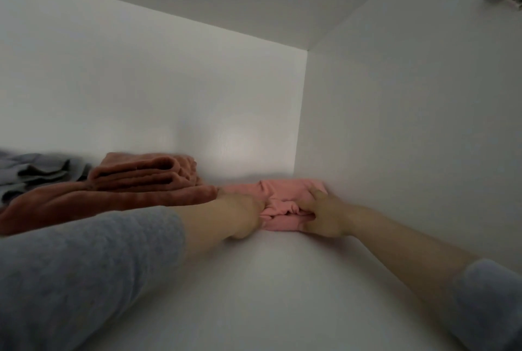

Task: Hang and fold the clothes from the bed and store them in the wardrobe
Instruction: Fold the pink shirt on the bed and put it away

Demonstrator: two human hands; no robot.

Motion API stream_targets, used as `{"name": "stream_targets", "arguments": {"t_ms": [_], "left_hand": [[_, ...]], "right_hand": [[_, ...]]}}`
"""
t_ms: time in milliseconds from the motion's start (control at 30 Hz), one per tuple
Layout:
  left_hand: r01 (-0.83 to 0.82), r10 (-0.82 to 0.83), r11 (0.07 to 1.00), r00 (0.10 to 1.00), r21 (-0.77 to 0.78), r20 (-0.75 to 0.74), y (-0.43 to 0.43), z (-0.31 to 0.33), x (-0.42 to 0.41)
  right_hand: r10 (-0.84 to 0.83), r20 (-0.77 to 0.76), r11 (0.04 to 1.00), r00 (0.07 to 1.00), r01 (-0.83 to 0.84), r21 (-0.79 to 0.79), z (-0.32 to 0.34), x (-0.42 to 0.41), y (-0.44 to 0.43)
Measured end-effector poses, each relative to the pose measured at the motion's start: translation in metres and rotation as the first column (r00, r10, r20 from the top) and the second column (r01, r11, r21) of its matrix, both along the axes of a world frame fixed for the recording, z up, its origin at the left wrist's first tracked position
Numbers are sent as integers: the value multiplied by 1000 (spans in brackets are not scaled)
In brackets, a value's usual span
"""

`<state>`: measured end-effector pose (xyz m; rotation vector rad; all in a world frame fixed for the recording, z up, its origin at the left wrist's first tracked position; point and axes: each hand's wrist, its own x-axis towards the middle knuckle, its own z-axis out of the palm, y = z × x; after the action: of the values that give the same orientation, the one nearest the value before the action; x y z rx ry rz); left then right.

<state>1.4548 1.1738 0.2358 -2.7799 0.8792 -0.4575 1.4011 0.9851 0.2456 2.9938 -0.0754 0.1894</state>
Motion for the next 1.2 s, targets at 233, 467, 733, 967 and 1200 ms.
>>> {"name": "stream_targets", "arguments": {"t_ms": [233, 467, 733, 967, 1200], "left_hand": [[-23, 22, 999, 1000, -32, -23, -3, -3, 41], [-28, 13, 991, 993, -130, -118, -6, -7, 74], [59, -73, 969, 996, -242, -47, -2, -6, 62], [242, -218, 925, 970, -293, 112, 14, 27, 3], [394, -359, 817, 919, -420, 163, 50, 44, -73]], "right_hand": [[44, 33, 999, 998, -45, 14, -5, 50, -12], [73, 66, 997, 995, -74, 12, -10, 84, -21], [83, 150, 995, 985, -89, 36, -2, 74, -7], [13, 236, 970, 972, -69, 231, 30, 0, 10], [-124, 404, 959, 906, 5, 282, 41, -119, 34]]}}
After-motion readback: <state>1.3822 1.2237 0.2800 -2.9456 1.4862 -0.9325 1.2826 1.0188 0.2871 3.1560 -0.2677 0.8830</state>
